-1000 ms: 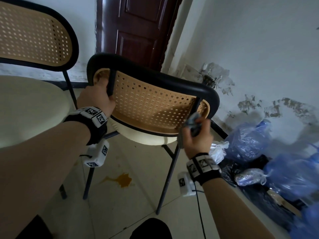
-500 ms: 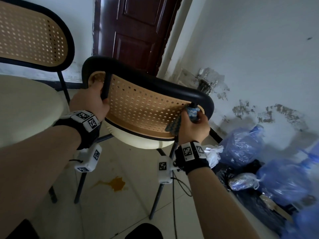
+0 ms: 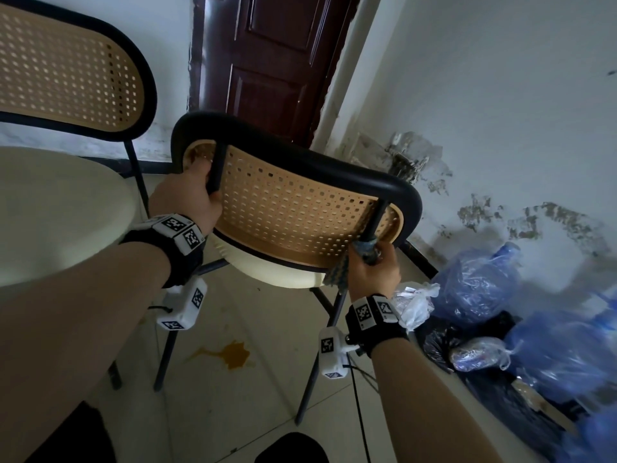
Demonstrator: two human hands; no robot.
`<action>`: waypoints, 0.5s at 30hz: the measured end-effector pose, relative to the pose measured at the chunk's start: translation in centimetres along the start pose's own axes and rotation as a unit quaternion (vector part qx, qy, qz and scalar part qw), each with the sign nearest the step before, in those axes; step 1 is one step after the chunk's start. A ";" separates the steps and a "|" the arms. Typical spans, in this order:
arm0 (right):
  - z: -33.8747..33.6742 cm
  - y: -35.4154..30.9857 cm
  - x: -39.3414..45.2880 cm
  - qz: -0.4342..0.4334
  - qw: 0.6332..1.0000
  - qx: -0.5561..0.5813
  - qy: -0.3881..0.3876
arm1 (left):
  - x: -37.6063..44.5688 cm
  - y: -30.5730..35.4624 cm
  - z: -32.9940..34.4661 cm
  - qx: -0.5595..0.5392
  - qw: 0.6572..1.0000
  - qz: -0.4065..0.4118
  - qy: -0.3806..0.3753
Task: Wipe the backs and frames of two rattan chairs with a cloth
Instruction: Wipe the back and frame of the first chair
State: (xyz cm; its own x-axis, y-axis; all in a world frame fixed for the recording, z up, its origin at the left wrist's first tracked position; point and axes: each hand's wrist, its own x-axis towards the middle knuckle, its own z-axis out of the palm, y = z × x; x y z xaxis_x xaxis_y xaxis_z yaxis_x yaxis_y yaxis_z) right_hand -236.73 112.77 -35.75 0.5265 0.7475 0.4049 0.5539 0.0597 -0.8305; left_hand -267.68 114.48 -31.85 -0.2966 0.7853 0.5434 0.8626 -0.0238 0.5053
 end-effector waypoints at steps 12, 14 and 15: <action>-1.3 3.8 -3.4 0.030 0.988 -0.095 -0.115 | -0.6 -1.0 -1.1 -0.102 0.994 -0.015 -0.023; -0.8 1.5 -4.0 -0.022 0.989 -0.057 -0.137 | -0.9 -1.5 -1.3 -0.128 0.989 -0.049 -0.047; -0.5 0.2 -4.2 -0.052 0.988 -0.030 -0.145 | -1.1 -1.7 -1.3 -0.127 0.987 -0.068 -0.070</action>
State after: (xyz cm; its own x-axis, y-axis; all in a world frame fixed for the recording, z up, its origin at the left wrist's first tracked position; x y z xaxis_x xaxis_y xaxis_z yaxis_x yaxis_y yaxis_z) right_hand -238.55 109.32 -37.42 0.2632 0.8979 0.3529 0.6370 0.1129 -0.7625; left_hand -269.39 112.86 -32.44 -0.3276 0.8692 0.3704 0.6826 -0.0533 0.7288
